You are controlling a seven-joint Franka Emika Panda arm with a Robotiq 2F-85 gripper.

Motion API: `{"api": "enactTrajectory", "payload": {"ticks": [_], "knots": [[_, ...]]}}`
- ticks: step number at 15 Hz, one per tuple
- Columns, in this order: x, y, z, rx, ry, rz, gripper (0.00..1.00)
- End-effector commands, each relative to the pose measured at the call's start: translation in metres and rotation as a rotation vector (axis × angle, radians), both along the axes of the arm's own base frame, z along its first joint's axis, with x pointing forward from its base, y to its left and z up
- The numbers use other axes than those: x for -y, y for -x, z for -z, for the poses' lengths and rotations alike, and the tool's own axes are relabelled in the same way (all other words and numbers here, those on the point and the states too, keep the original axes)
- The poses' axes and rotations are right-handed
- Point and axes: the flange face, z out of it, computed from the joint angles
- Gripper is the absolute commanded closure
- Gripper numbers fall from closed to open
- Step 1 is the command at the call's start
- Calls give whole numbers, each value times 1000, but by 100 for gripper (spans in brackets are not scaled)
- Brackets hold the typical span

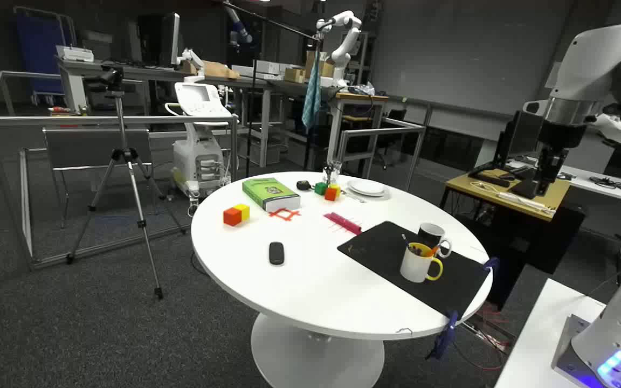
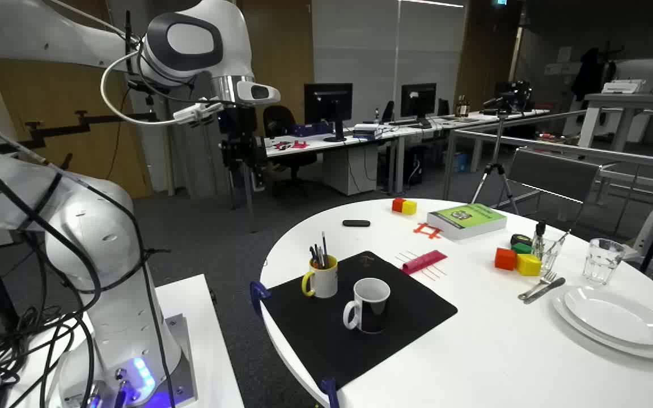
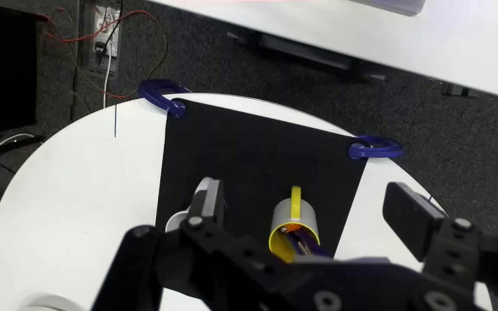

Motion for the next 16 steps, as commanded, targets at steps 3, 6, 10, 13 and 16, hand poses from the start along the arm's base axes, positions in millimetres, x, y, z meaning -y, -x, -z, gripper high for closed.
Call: {"api": "enactTrajectory", "payload": {"ticks": [3, 6, 10, 13, 16], "knots": [[2, -2, 1, 1, 5, 3, 0], [9, -11, 7, 13, 22, -2, 0], [22, -32, 18, 50, 18, -68, 0], [33, -51, 29, 67, 4, -140, 0], [42, -70, 42, 81, -29, -243, 0]]}}
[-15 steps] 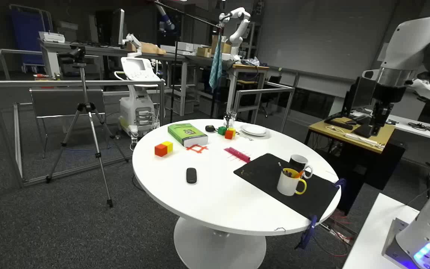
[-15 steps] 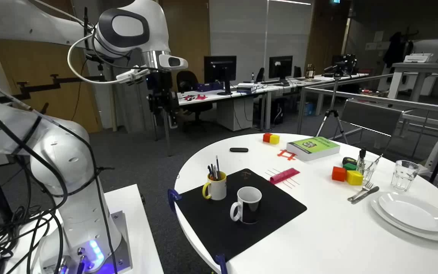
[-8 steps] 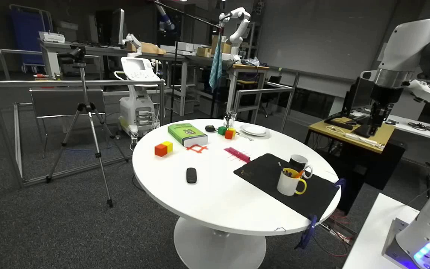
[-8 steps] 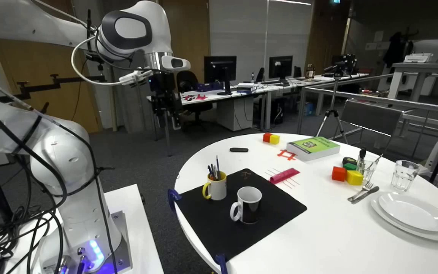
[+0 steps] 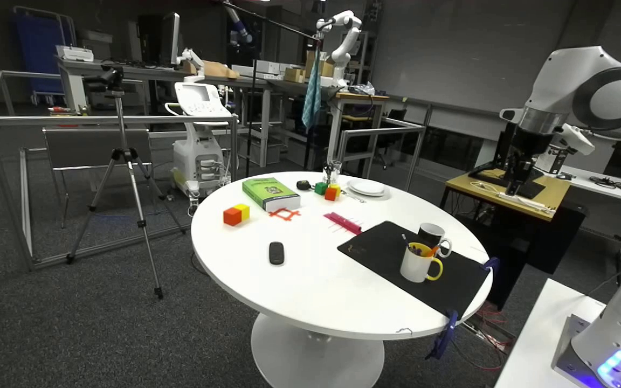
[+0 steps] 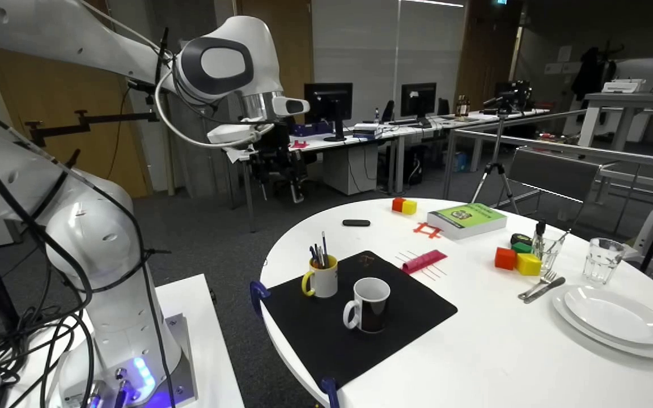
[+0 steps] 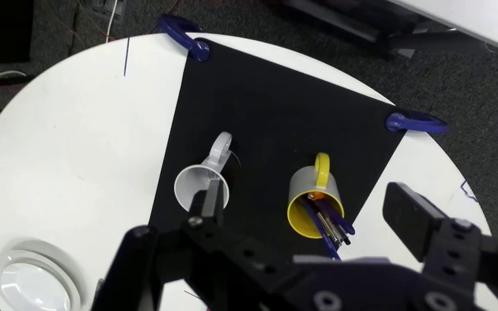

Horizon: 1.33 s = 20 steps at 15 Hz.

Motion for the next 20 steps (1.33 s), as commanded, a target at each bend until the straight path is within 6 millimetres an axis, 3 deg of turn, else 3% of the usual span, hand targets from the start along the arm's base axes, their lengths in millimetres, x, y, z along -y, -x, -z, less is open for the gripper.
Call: {"api": "enactTrajectory", "payload": {"ticks": [1, 11, 18, 20], "knots": [[11, -25, 15, 16, -25, -136, 0], [25, -69, 59, 75, -167, -405, 0], [23, -65, 69, 29, -207, -398, 0], [26, -65, 68, 95, -192, -416, 0]]}}
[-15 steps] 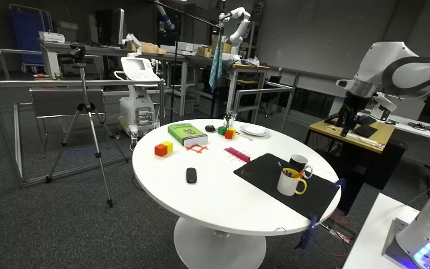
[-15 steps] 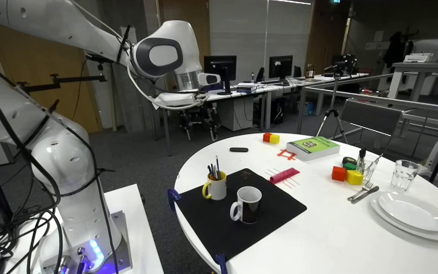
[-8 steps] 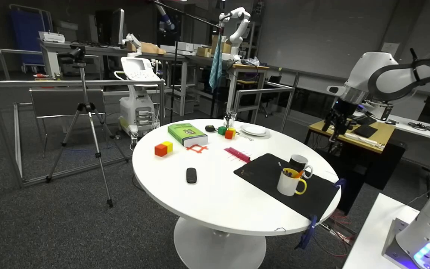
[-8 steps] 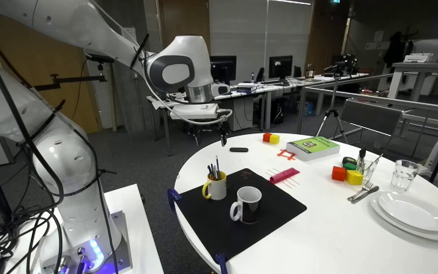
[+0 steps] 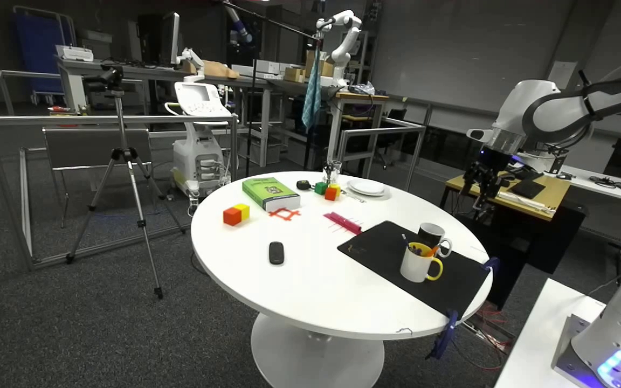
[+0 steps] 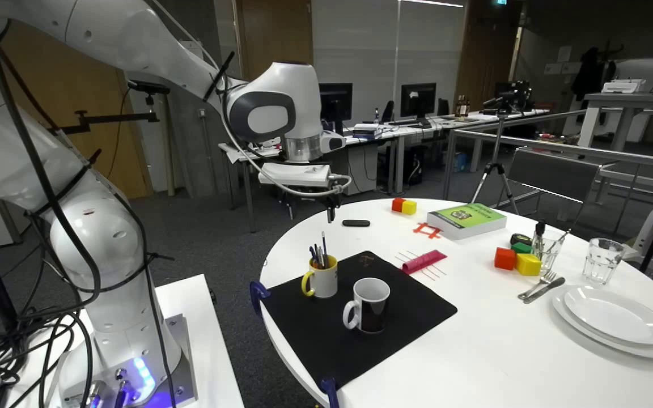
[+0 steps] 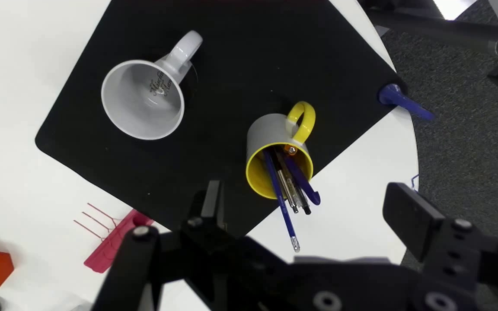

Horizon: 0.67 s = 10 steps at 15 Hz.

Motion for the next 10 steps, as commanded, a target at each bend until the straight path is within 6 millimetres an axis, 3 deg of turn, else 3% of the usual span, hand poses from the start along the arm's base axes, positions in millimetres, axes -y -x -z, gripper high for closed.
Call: {"api": "enactTrajectory", "payload": {"ticks": [1, 10], "knots": [[4, -2, -2, 103, -8, -16, 0], [-10, -17, 14, 229, -174, -157, 0]]}}
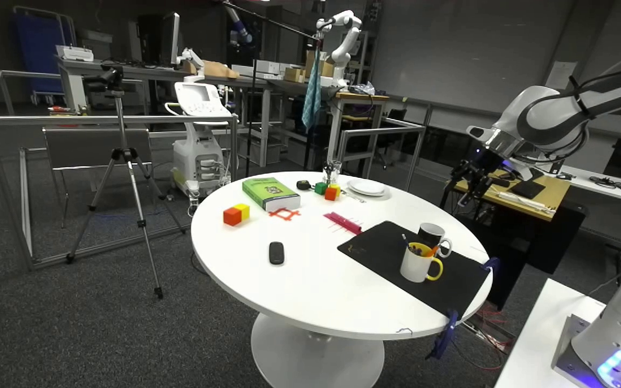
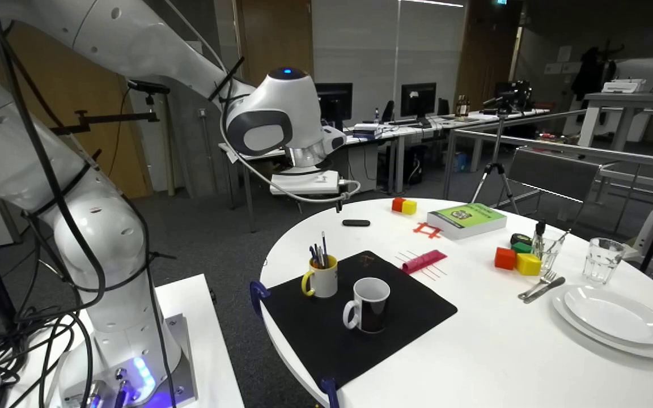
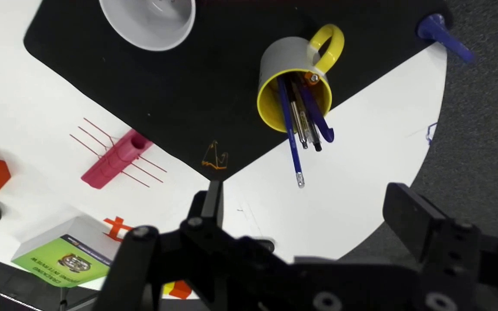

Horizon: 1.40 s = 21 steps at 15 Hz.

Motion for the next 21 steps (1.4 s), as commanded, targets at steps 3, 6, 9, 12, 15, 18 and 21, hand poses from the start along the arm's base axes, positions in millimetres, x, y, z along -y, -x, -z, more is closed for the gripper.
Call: {"api": "enactTrajectory", "payload": {"ticks": [3, 6, 9, 12, 15, 18, 21], "knots": [[-10, -11, 19, 55, -87, -131, 0], [-14, -17, 36, 50, -103, -185, 0], [-12, -22, 56, 32, -108, -203, 0], [-11, -30, 73, 22, -111, -199, 0], [-15, -43, 84, 50, -81, -174, 0], [-24, -54, 95, 80, -53, -154, 0], [-35, -63, 106, 48, -71, -107, 0]]}}
